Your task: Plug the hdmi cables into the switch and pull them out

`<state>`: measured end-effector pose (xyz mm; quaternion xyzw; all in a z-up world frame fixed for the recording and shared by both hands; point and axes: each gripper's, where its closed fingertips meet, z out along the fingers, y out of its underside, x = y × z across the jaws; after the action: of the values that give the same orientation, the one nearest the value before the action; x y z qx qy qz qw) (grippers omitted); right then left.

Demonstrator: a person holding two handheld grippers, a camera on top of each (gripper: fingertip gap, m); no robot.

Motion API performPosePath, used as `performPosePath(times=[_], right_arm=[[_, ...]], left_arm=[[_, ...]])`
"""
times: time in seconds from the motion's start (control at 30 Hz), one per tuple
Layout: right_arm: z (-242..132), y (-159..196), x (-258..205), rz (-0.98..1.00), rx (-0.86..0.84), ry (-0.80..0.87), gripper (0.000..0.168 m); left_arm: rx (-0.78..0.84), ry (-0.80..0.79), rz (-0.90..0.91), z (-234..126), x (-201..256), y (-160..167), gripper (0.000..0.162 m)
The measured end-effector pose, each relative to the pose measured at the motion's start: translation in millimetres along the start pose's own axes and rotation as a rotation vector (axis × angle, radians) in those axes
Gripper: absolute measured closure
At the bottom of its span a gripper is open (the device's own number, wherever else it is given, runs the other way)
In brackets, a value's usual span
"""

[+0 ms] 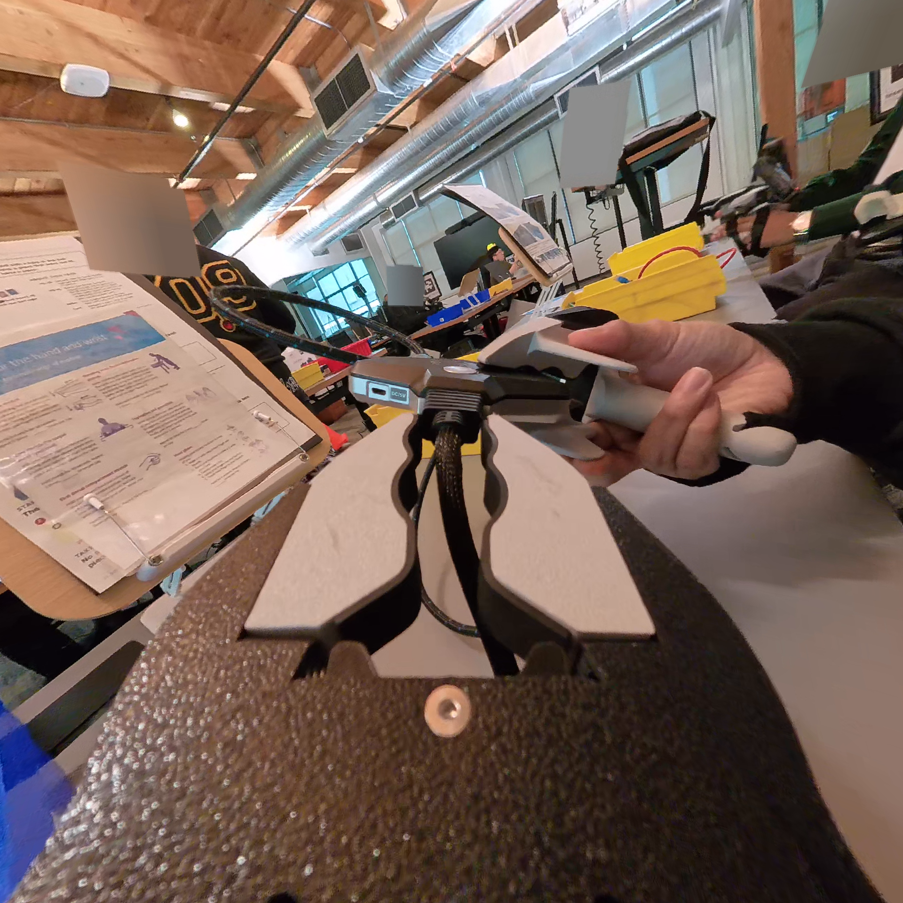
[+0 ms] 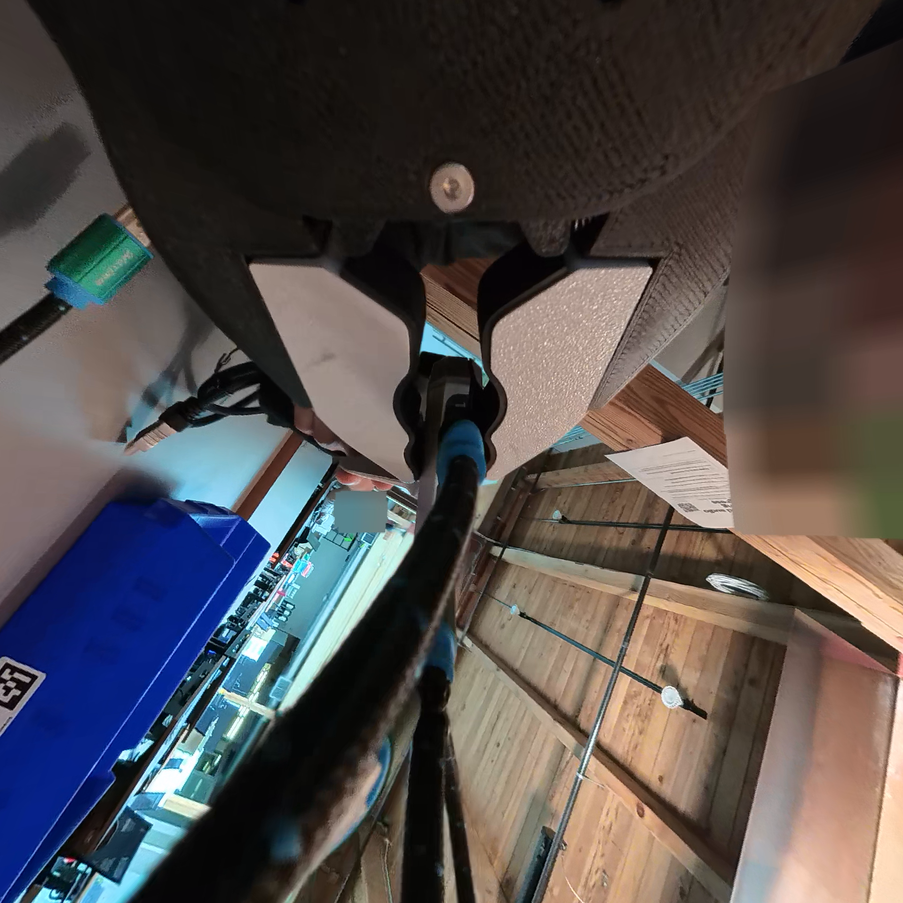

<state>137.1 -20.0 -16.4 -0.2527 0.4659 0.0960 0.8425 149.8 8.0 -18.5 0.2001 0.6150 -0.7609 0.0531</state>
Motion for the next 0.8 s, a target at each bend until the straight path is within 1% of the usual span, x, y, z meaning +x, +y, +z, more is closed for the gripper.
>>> performPosePath(times=[0.03, 0.3, 0.47, 0.67, 0.8], right_arm=[[0.2, 0.9, 0.8, -0.005, -0.005, 0.006, 0.147], [-0.7, 1.8, 3.4, -0.009, -0.013, 0.017, 0.147], [-2.3, -0.2, 5.3, -0.002, -0.001, 0.021, 0.147], [-5.4, -5.3, 12.8, -0.018, 0.024, 0.062, 0.146], [-6.0, -7.1, 12.6, -0.122, -0.007, 0.078, 0.136]], left_arm=[[0.003, 0.004, -0.007, 0.1, 0.5, 0.3, 0.14], [-0.001, 0.004, -0.01, 1.2, 1.5, 4.0, 0.139], [-0.034, 0.004, -0.042, 3.1, 0.8, 6.8, 0.14], [-0.075, 0.012, -0.157, 6.5, -1.5, 16.6, 0.139], [-0.081, 0.0, -0.276, 9.7, -5.2, 21.0, 0.139]])
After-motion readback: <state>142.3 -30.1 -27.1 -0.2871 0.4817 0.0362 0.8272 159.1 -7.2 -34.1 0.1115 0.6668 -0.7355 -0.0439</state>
